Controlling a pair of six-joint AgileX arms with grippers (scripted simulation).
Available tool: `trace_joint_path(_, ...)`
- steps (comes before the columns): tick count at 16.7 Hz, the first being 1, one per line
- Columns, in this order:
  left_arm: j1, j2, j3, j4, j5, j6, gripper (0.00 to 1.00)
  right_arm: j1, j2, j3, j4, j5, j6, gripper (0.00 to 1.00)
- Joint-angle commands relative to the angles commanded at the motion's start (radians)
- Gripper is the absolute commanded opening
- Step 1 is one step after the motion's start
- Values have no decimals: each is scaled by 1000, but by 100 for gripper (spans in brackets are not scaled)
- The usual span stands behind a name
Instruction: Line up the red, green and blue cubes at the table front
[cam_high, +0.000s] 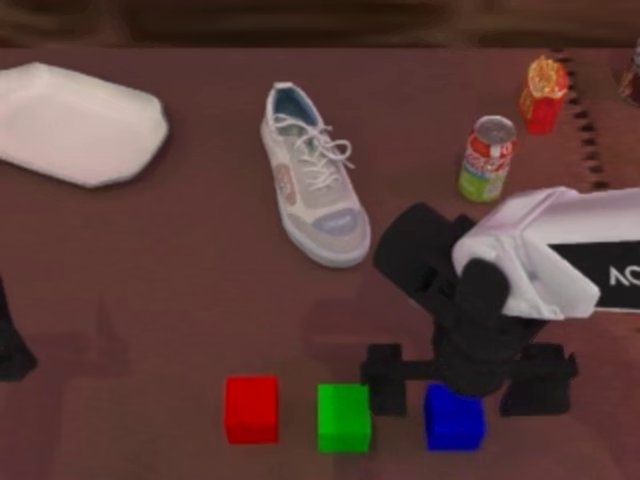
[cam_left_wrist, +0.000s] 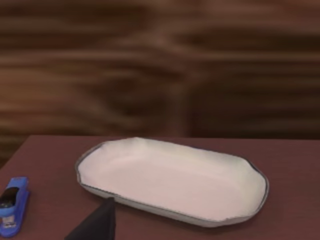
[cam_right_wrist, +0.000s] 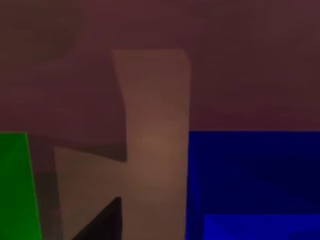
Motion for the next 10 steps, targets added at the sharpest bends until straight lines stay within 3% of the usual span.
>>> trace_joint_path(4,0,0,0,0,0,0,100,0,-7,13,-17,-1,1,100)
trace_joint_path(10,0,0,0,0,0,0,100,11,-97,129,-236,-2,2,100)
